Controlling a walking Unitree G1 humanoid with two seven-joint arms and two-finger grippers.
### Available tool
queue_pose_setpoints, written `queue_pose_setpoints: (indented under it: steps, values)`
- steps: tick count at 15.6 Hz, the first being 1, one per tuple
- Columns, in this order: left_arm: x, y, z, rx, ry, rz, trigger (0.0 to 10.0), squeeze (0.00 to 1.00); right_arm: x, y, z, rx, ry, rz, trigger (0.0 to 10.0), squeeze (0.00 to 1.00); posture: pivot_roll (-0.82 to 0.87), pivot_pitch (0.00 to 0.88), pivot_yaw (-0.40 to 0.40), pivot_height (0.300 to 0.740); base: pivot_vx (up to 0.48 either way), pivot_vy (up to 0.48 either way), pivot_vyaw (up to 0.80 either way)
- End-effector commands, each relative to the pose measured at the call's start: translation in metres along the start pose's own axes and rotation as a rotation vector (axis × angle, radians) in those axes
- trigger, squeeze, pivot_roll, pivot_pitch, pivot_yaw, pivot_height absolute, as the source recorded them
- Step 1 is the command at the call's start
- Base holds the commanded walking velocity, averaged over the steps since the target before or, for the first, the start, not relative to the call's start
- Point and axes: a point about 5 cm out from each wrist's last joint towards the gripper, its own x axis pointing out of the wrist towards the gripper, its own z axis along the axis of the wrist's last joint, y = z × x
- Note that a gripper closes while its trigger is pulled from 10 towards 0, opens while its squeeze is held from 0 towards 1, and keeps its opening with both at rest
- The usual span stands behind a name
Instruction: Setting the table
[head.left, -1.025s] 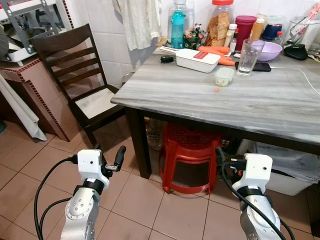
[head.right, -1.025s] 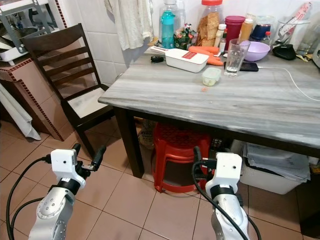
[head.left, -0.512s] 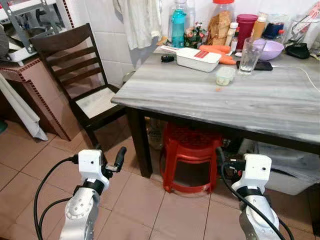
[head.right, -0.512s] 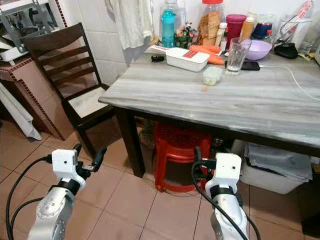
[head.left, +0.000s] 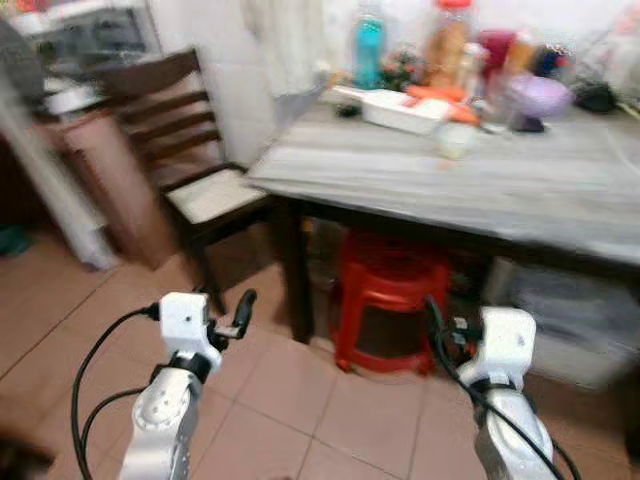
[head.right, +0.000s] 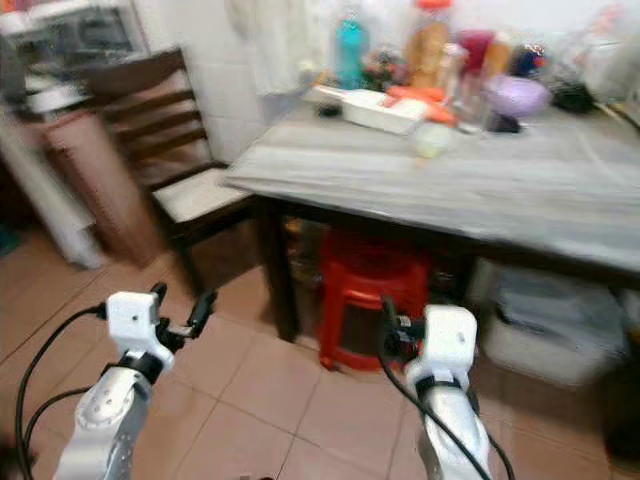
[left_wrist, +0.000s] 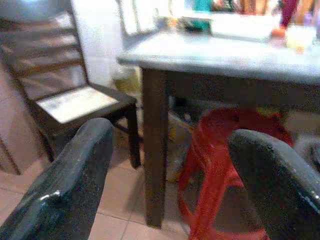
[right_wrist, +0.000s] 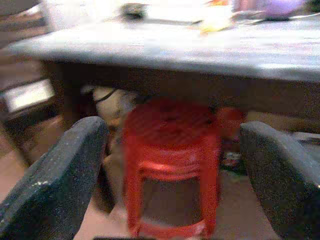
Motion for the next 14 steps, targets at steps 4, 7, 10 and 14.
queue_pose_setpoints:
  steps: [4,7,10,14]
  values:
    - [-0.005,0.005,-0.007,0.007,0.039,0.014,10.0,0.0,0.002,0.003,0.0,0.005,0.009,0.002,10.0,0.0,-0.06,0.0,0.096,0.74,-0.259,0.0,0.0]
    - [-0.004,0.003,-0.005,0.016,0.02,-0.009,10.0,0.0,0.001,0.001,0.001,-0.017,0.007,-0.03,10.0,0.0,-0.06,0.0,0.097,0.74,-0.171,0.0,0.0]
    - [-0.004,0.001,0.001,-0.037,-0.013,-0.04,10.0,0.0,0.0,-0.001,0.004,-0.023,-0.018,-0.051,10.0,0.0,-0.06,0.0,0.093,0.74,0.0,0.0,0.0]
    - [-0.003,-0.002,0.003,-0.02,-0.017,-0.046,10.0,0.0,0.003,-0.002,0.007,-0.001,-0.019,-0.056,10.0,0.0,-0.06,0.0,0.091,0.74,0.0,0.0,0.0]
